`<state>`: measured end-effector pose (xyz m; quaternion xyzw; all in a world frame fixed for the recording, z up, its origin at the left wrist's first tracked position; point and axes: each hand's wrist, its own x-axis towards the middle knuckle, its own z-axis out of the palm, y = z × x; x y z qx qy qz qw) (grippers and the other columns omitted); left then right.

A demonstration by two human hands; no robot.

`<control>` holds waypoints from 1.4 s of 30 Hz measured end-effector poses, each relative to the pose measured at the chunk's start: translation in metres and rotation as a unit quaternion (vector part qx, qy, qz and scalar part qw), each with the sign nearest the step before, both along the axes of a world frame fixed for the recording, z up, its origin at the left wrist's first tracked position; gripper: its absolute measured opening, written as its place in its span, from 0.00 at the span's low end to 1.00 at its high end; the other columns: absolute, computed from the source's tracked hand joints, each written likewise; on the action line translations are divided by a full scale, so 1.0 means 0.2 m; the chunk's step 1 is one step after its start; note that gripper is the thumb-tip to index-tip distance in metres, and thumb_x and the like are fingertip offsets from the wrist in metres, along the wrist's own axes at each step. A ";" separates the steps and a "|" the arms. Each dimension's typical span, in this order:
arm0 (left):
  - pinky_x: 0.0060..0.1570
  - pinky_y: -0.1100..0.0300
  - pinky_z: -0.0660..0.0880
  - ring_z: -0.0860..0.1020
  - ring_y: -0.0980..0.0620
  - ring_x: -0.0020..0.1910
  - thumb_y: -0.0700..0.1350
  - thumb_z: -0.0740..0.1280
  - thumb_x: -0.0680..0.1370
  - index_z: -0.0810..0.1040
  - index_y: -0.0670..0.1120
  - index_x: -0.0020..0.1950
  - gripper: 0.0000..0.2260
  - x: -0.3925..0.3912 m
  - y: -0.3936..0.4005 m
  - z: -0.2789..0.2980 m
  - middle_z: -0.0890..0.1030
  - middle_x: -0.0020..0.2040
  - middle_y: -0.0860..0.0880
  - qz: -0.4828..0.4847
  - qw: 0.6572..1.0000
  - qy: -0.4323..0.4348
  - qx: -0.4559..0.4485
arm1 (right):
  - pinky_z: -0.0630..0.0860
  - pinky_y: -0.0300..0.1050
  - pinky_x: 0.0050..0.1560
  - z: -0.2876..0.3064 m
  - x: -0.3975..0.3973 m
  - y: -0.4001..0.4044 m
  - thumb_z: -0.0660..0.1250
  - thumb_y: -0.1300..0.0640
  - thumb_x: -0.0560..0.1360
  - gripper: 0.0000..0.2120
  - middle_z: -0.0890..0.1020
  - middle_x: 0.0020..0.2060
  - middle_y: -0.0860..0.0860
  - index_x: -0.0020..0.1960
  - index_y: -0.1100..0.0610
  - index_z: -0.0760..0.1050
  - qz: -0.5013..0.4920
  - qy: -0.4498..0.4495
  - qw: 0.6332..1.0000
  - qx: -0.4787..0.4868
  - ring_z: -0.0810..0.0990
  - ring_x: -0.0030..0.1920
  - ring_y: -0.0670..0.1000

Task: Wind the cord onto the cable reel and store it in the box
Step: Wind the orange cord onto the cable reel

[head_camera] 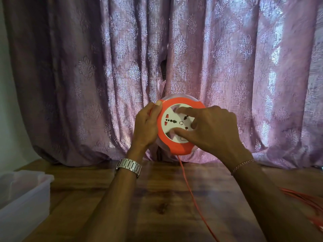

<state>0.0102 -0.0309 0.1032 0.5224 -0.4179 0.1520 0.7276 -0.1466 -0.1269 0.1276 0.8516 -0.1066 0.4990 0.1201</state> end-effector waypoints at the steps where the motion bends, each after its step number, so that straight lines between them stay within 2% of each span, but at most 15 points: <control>1: 0.43 0.42 0.76 0.79 0.45 0.41 0.61 0.64 0.78 0.80 0.36 0.49 0.26 0.00 0.00 0.00 0.82 0.42 0.34 0.003 1.000 0.000 0.000 | 0.70 0.43 0.37 0.01 0.00 0.00 0.58 0.22 0.62 0.31 0.84 0.36 0.45 0.61 0.34 0.72 -0.005 0.004 1.000 -0.014 0.81 0.41 0.52; 3: 0.47 0.38 0.78 0.81 0.41 0.42 0.61 0.63 0.78 0.80 0.36 0.51 0.26 0.00 0.01 0.00 0.82 0.45 0.31 0.010 1.000 0.000 -0.001 | 0.69 0.46 0.41 0.02 0.00 -0.02 0.57 0.25 0.65 0.31 0.83 0.39 0.46 0.62 0.38 0.73 0.015 0.022 0.999 -0.045 0.78 0.43 0.53; 5: 0.48 0.37 0.78 0.82 0.34 0.44 0.64 0.63 0.77 0.79 0.35 0.52 0.30 -0.01 0.02 0.00 0.82 0.46 0.30 0.015 1.000 0.000 0.000 | 0.69 0.50 0.45 0.03 -0.01 -0.02 0.62 0.33 0.70 0.26 0.81 0.45 0.49 0.62 0.44 0.75 0.056 0.044 0.995 -0.066 0.75 0.46 0.54; 7: 0.49 0.36 0.78 0.82 0.31 0.46 0.65 0.62 0.76 0.79 0.35 0.52 0.32 -0.01 0.02 0.00 0.82 0.46 0.30 0.015 1.000 0.002 0.001 | 0.72 0.51 0.47 0.04 -0.01 -0.03 0.69 0.48 0.72 0.14 0.80 0.50 0.49 0.57 0.47 0.79 0.094 0.066 0.990 -0.079 0.73 0.49 0.54; 8: 0.48 0.36 0.78 0.82 0.33 0.44 0.64 0.63 0.77 0.79 0.35 0.51 0.30 -0.01 0.02 0.00 0.83 0.46 0.31 0.016 1.000 0.005 -0.001 | 0.73 0.52 0.47 0.05 -0.02 -0.03 0.71 0.56 0.70 0.12 0.79 0.53 0.48 0.53 0.47 0.81 0.106 0.081 0.987 -0.084 0.72 0.51 0.54; 10: 0.47 0.36 0.78 0.82 0.37 0.42 0.60 0.63 0.79 0.80 0.37 0.49 0.25 0.00 0.01 0.00 0.82 0.45 0.31 0.020 1.000 0.007 -0.003 | 0.75 0.54 0.50 0.04 -0.01 -0.03 0.71 0.66 0.65 0.19 0.77 0.61 0.47 0.47 0.43 0.82 0.110 0.133 0.982 -0.081 0.71 0.55 0.54; 12: 0.46 0.37 0.78 0.82 0.35 0.42 0.61 0.63 0.80 0.79 0.38 0.47 0.24 0.00 0.01 0.00 0.82 0.43 0.32 0.028 1.000 -0.002 0.004 | 0.73 0.54 0.56 0.04 -0.01 -0.01 0.71 0.68 0.62 0.25 0.73 0.66 0.48 0.48 0.40 0.81 0.102 0.176 0.975 -0.084 0.70 0.59 0.56; 15: 0.45 0.35 0.77 0.81 0.36 0.40 0.66 0.63 0.77 0.77 0.38 0.45 0.28 0.00 0.00 0.00 0.80 0.42 0.31 0.027 0.999 -0.018 0.013 | 0.70 0.53 0.60 0.04 -0.01 0.01 0.71 0.67 0.64 0.28 0.70 0.68 0.49 0.52 0.37 0.80 0.081 0.196 0.974 -0.083 0.69 0.60 0.56; 19: 0.46 0.34 0.76 0.80 0.37 0.40 0.66 0.63 0.77 0.75 0.38 0.44 0.29 0.01 0.00 -0.01 0.79 0.42 0.30 0.029 0.999 -0.022 0.017 | 0.69 0.52 0.54 0.03 -0.02 0.02 0.72 0.61 0.68 0.25 0.72 0.67 0.48 0.54 0.33 0.78 0.059 0.177 0.978 -0.095 0.70 0.59 0.56; 25: 0.50 0.34 0.78 0.79 0.44 0.41 0.65 0.64 0.77 0.77 0.40 0.43 0.26 0.02 -0.01 -0.01 0.81 0.42 0.33 0.021 0.999 -0.018 0.018 | 0.69 0.50 0.50 0.02 -0.01 0.02 0.70 0.51 0.69 0.27 0.76 0.54 0.51 0.62 0.29 0.70 0.008 0.128 0.988 -0.082 0.75 0.54 0.55; 28: 0.45 0.39 0.76 0.75 0.48 0.38 0.66 0.63 0.78 0.74 0.38 0.42 0.28 0.02 -0.01 -0.01 0.78 0.39 0.33 0.019 0.999 -0.033 0.028 | 0.70 0.46 0.42 0.01 -0.02 0.04 0.72 0.39 0.64 0.27 0.81 0.48 0.49 0.62 0.30 0.70 -0.009 0.077 0.996 -0.044 0.79 0.48 0.55; 32: 0.41 0.50 0.70 0.73 0.50 0.36 0.64 0.64 0.78 0.73 0.43 0.38 0.24 0.02 -0.02 -0.01 0.76 0.33 0.48 0.009 0.999 -0.028 0.028 | 0.65 0.44 0.38 0.00 -0.02 0.05 0.67 0.26 0.60 0.31 0.84 0.45 0.46 0.61 0.33 0.73 -0.006 0.001 1.000 0.022 0.80 0.48 0.54; 37: 0.40 0.53 0.70 0.74 0.50 0.36 0.62 0.64 0.79 0.73 0.47 0.37 0.21 0.02 -0.01 -0.01 0.77 0.34 0.47 0.010 0.999 -0.019 0.029 | 0.64 0.44 0.37 0.00 -0.02 0.06 0.64 0.24 0.60 0.32 0.84 0.46 0.48 0.62 0.34 0.73 -0.027 0.012 0.999 0.016 0.80 0.47 0.55; 39: 0.40 0.52 0.72 0.75 0.49 0.37 0.61 0.63 0.80 0.73 0.43 0.39 0.22 0.02 -0.01 -0.02 0.78 0.35 0.43 0.010 0.999 -0.026 0.031 | 0.64 0.44 0.37 0.02 -0.04 0.05 0.64 0.24 0.60 0.31 0.84 0.44 0.51 0.60 0.34 0.74 -0.041 0.014 0.999 0.018 0.80 0.45 0.55; 42: 0.40 0.54 0.71 0.74 0.50 0.37 0.60 0.63 0.80 0.73 0.37 0.42 0.25 0.02 -0.02 -0.02 0.78 0.36 0.42 0.010 0.999 -0.031 0.029 | 0.67 0.43 0.36 0.05 -0.06 0.02 0.68 0.33 0.66 0.22 0.82 0.43 0.46 0.57 0.39 0.78 -0.007 0.036 0.999 -0.021 0.76 0.47 0.51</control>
